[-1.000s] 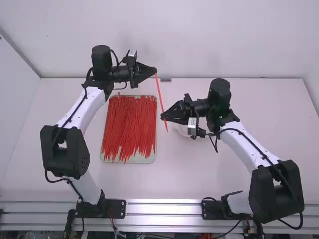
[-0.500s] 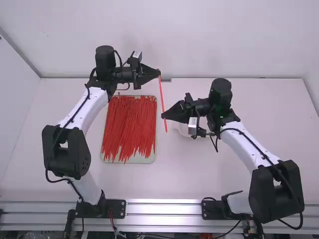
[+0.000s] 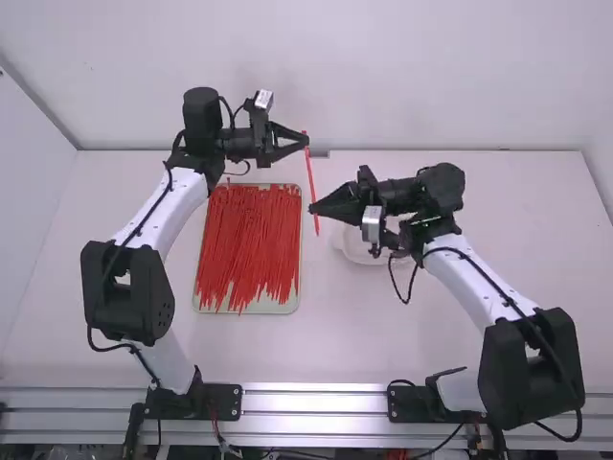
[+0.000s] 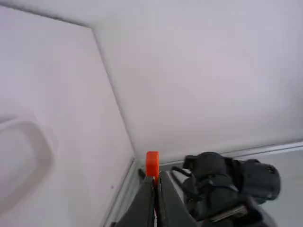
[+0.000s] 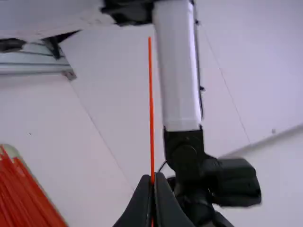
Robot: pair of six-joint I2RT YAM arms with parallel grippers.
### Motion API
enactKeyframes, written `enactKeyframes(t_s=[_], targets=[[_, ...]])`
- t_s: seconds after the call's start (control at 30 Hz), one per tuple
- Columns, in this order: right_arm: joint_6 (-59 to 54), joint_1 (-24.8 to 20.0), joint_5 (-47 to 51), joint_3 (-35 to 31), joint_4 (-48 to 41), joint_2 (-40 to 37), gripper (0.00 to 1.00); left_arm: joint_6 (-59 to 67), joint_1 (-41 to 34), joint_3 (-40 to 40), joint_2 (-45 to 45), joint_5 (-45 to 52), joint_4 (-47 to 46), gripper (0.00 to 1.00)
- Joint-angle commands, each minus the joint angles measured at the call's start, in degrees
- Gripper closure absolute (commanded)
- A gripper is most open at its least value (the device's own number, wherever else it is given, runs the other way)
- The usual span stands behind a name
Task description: Fasten the cable tie
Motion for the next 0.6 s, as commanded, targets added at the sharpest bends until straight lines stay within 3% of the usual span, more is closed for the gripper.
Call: enactKeyframes(t_s=[0.0, 0.03, 0.17, 0.4, 0.57], targets=[[30.9, 1.4, 6.4, -0.2, 5.8, -0.8, 1.00, 6.8, -0.1, 1.5, -0.4, -0.9, 0.3, 0.98], [41.2, 1.7, 9.4, -0.2, 9.9, -0.8, 1.00, 8.1, -0.1, 1.5, -0.4, -0.9, 0.5, 0.98], [63.1, 1.0, 17.4, -0.2, 12.6, -0.8, 1.00, 11.0, -0.1, 1.5, -0.4, -0.4, 1.7, 0.98], [62.8, -2.6, 20.5, -0.2, 7.2, -0.8, 1.00, 17.2, 0.2, 1.5, -0.4, -0.4, 1.8, 0.98], [66.7, -2.1, 21.7, -0.2, 3.0, -0.8, 1.00, 30.7, 0.3, 1.5, -0.4, 0.1, 3.5, 0.98]])
